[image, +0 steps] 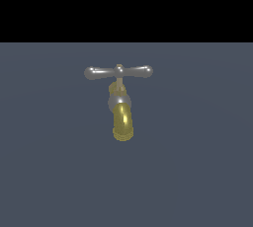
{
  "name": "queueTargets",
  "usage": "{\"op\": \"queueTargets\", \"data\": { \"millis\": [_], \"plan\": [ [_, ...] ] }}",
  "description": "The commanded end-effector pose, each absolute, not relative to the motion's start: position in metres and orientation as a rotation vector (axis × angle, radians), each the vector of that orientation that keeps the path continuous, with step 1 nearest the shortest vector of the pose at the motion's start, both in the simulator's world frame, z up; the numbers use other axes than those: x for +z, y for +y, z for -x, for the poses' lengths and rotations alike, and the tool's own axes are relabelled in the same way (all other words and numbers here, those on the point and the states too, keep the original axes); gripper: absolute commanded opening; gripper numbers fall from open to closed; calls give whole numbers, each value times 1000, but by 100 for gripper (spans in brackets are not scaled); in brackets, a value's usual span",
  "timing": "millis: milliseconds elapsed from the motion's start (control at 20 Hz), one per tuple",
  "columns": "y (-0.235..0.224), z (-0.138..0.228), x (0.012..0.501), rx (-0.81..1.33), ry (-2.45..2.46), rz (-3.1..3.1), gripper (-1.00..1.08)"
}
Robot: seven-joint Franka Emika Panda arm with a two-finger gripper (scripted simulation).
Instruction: Turn on the faucet by rotating a designated handle.
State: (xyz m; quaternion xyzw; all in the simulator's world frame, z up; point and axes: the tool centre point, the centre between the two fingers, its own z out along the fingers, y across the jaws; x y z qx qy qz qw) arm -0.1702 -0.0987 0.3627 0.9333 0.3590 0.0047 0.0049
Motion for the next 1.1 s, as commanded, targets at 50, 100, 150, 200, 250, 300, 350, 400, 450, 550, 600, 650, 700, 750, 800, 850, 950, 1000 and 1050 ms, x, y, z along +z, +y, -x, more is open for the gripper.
{"op": "queueTargets", "data": {
  "millis": [50,100,150,200,250,300,350,400,450,550,600,650,700,750,800,850,950,1000,1050],
  "plan": [
    [-103,158,348,13,1248,-2871,-100],
    [-104,154,344,12,1283,-2856,-100],
    [-105,151,340,12,1317,-2841,-100],
    [-106,147,336,11,1350,-2825,-100],
    [-107,144,331,11,1383,-2808,-100],
    [-107,140,327,10,1416,-2792,-100],
    [-108,136,323,10,1449,-2775,-100],
    [-109,133,319,9,1481,-2758,-100],
    [-109,129,315,9,1513,-2741,-100],
    [-109,122,307,8,1576,-2705,-100],
    [-110,118,303,7,1607,-2687,-100],
    [-110,115,299,7,1638,-2668,-100],
    [-109,111,296,6,1668,-2650,-100],
    [-109,108,292,6,1698,-2631,-100],
    [-109,104,288,5,1727,-2611,-100],
    [-109,101,284,5,1756,-2592,-100],
    [-108,94,276,4,1813,-2553,-100],
    [-107,90,272,4,1842,-2533,-100],
    [-107,87,269,3,1869,-2513,-100]
  ]
}}
